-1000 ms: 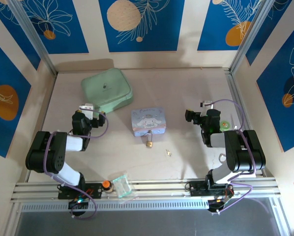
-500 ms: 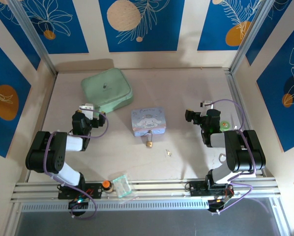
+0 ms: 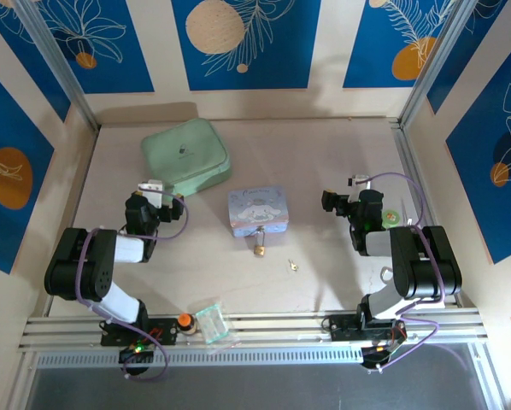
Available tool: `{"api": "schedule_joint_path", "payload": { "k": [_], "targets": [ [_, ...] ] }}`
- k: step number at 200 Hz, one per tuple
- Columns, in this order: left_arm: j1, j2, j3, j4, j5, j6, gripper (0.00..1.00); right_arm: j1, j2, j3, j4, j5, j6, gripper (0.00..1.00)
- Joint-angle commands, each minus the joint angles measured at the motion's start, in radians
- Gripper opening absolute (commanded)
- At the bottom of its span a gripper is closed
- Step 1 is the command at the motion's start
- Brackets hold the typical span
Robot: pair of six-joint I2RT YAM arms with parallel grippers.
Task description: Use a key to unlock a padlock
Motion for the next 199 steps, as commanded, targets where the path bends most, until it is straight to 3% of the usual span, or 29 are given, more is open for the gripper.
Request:
{"api": "schedule_joint_path", "payload": {
  "k": [1,97,140,165,181,199],
  "targets": [
    [0.006,0.002,0.006,0.008,0.018,0.016,1.0,-0.003,-0.002,0.019,0.025,-0.02,-0.022,0.99],
    [0.006,-0.032,-0.018,0.032,-0.012,0.005,1.0,-0.002,-0.014,0.02,0.019,-0.022,-0.021,0.99],
    [0.001,-0.271,0.018,-0.225,-0.038,-0.004,1.0,0.01,-0.18,0.087,-0.224,-0.017,-0.036,0.99],
    [0.0,-0.382,0.034,-0.295,-0.049,-0.098,1.0,0.016,-0.277,0.086,-0.281,-0.028,-0.014,0.99],
    [0.0,-0.449,0.075,-0.414,-0.104,-0.273,1.0,0.014,-0.341,0.129,-0.419,-0.043,0.043,0.99],
    [0.001,-0.52,0.12,-0.575,-0.094,-0.481,1.0,0.01,-0.401,0.211,-0.649,-0.028,0.173,0.99]
  ]
}}
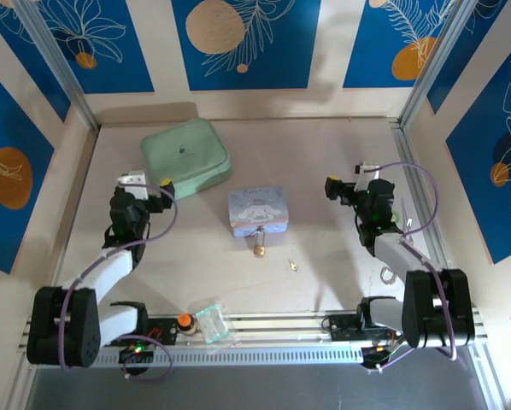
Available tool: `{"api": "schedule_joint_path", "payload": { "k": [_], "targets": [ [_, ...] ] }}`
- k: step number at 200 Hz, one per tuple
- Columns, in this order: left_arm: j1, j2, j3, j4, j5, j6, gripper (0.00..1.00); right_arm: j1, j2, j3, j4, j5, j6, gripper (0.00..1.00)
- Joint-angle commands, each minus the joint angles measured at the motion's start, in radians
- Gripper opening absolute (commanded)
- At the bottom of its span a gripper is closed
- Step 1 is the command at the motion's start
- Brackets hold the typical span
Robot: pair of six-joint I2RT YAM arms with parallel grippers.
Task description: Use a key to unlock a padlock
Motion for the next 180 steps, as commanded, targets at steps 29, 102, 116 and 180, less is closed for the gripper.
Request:
{"api": "schedule_joint_path", "payload": {
  "k": [29,102,116,180],
  "targets": [
    [0.004,-0.11,0.03,-0.159,0.145,-0.526,1.0,-0.01,-0.136,0.148,-0.463,-0.196,0.198,0.99],
    [-0.136,-0.179,0.1,-0.515,0.219,-0.725,1.0,0.066,-0.197,0.16,-0.747,-0.348,0.336,0.99],
    [-0.196,-0.189,0.13,-0.604,0.191,-0.725,1.0,0.104,-0.208,0.142,-0.783,-0.332,0.349,0.99],
    [-0.525,-0.191,0.118,-0.656,0.038,-0.859,1.0,0.339,-0.237,0.013,-0.843,-0.255,0.475,0.8]
  ]
}}
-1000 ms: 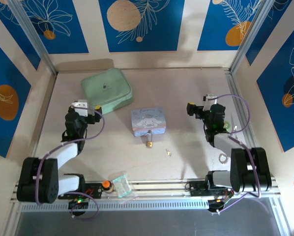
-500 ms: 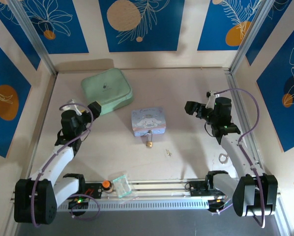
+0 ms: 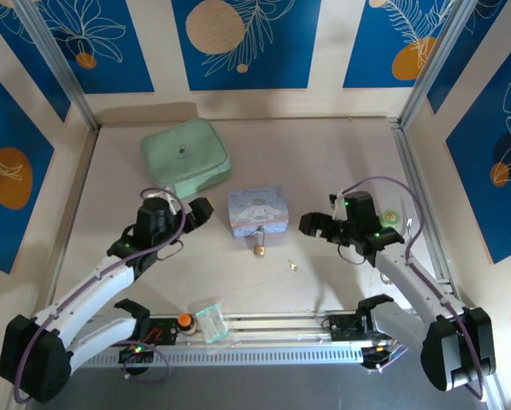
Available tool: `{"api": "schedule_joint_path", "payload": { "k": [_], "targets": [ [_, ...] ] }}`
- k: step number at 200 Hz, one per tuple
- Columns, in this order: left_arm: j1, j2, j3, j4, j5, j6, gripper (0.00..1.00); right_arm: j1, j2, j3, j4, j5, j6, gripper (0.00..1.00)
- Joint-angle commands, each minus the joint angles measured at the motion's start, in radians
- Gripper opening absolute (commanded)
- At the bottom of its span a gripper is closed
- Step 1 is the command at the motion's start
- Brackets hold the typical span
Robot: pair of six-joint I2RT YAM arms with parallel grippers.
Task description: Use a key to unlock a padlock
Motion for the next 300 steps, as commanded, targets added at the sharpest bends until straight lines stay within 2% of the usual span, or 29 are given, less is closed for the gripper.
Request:
{"api": "schedule_joint_path", "payload": {
  "k": [1,34,67,131,201,244,260,300],
  "targets": [
    [-0.1,0.002,-0.002,-0.036,-0.085,-0.087,1.0,0.074,-0.015,-0.045,-0.048,0.023,0.077,0.8],
    [-0.215,0.038,-0.029,0.021,-0.121,-0.17,1.0,0.186,-0.001,-0.084,-0.061,0.093,0.133,0.7],
    [-0.324,0.104,-0.014,0.062,-0.168,-0.154,1.0,0.235,0.033,-0.122,-0.035,0.109,0.151,0.55],
    [-0.443,0.252,0.022,0.174,-0.18,-0.187,1.0,0.338,0.18,-0.072,-0.017,0.193,0.133,0.42],
    [-0.516,0.324,0.028,0.211,-0.215,-0.222,1.0,0.419,0.257,-0.036,-0.017,0.279,0.142,0.33],
    [-0.525,0.338,0.033,0.211,-0.226,-0.218,1.0,0.439,0.319,-0.003,-0.043,0.318,0.142,0.28],
    [-0.528,0.34,0.035,0.207,-0.232,-0.218,1.0,0.449,0.332,-0.003,-0.032,0.322,0.142,0.22],
    [-0.536,0.357,0.04,0.204,-0.246,-0.207,1.0,0.486,0.406,0.033,-0.01,0.322,0.133,0.21]
  ]
}}
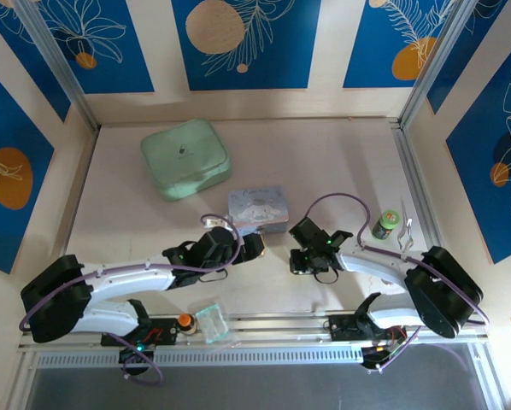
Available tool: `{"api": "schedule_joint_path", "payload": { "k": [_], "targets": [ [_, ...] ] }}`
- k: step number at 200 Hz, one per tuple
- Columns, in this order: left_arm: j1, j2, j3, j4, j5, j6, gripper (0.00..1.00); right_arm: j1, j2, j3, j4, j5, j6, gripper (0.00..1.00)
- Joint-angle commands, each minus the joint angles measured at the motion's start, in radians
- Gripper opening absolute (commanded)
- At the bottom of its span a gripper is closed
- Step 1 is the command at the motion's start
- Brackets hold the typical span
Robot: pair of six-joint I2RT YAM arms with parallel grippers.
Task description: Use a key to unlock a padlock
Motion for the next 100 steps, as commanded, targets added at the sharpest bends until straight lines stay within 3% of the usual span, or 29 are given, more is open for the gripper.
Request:
{"api": "schedule_joint_path", "payload": {
  "k": [1,66,100],
  "targets": [
    [-0.014,0.018,0.027,0.015,-0.029,0.001,1.0,0.032,0.076,0.026,0.074,-0.004,-0.008,0.21],
    [-0.017,0.033,0.013,0.04,-0.03,-0.004,1.0,0.044,0.129,0.044,0.099,-0.052,0.002,0.07],
    [-0.021,0.052,0.013,0.082,-0.015,-0.003,0.9,-0.007,0.071,0.004,0.153,-0.145,0.002,0.04]
  ]
}}
